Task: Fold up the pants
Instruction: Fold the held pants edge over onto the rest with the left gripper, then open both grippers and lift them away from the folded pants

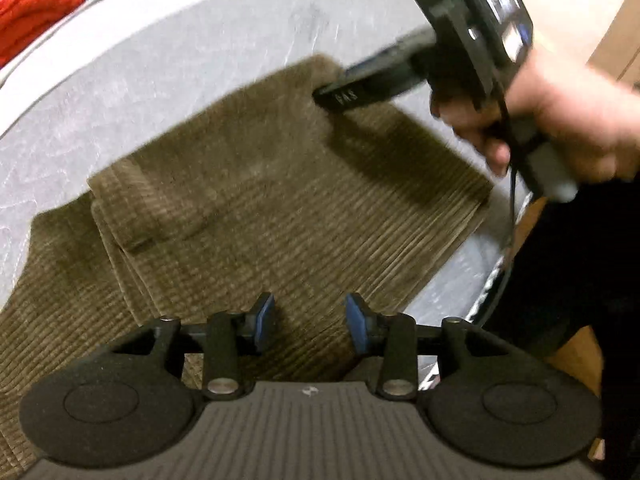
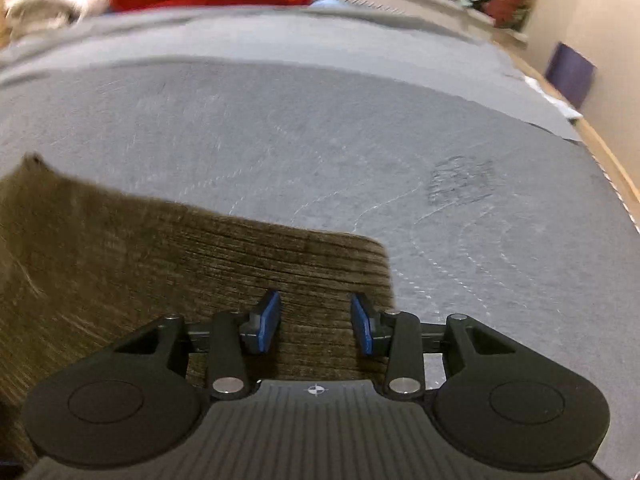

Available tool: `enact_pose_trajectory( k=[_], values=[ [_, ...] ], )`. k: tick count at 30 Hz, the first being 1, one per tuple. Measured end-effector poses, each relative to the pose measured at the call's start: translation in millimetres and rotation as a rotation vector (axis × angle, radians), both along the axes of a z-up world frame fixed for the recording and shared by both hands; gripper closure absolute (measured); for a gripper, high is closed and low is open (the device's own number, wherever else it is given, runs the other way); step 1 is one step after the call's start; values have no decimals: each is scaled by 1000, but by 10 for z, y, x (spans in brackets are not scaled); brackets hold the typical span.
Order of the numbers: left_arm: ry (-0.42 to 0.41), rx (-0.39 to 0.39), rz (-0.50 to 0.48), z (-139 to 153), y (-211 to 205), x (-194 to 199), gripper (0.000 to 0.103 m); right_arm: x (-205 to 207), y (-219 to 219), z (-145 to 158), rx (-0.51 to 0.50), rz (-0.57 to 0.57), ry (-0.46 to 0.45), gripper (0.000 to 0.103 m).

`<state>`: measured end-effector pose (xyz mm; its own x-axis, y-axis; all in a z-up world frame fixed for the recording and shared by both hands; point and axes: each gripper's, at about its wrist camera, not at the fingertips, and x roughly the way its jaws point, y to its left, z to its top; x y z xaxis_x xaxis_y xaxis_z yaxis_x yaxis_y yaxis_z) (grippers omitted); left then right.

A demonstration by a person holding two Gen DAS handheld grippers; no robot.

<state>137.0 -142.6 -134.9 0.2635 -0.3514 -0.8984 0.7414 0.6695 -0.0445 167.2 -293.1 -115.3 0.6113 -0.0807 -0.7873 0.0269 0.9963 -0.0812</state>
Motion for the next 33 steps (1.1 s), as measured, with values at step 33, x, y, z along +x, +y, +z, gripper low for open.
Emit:
enact_pose_trajectory(
  k=[33],
  values=[
    [-428, -191, 393, 1084, 1887, -789, 43, -1420, 943, 1414, 117, 337, -324, 33]
  ],
)
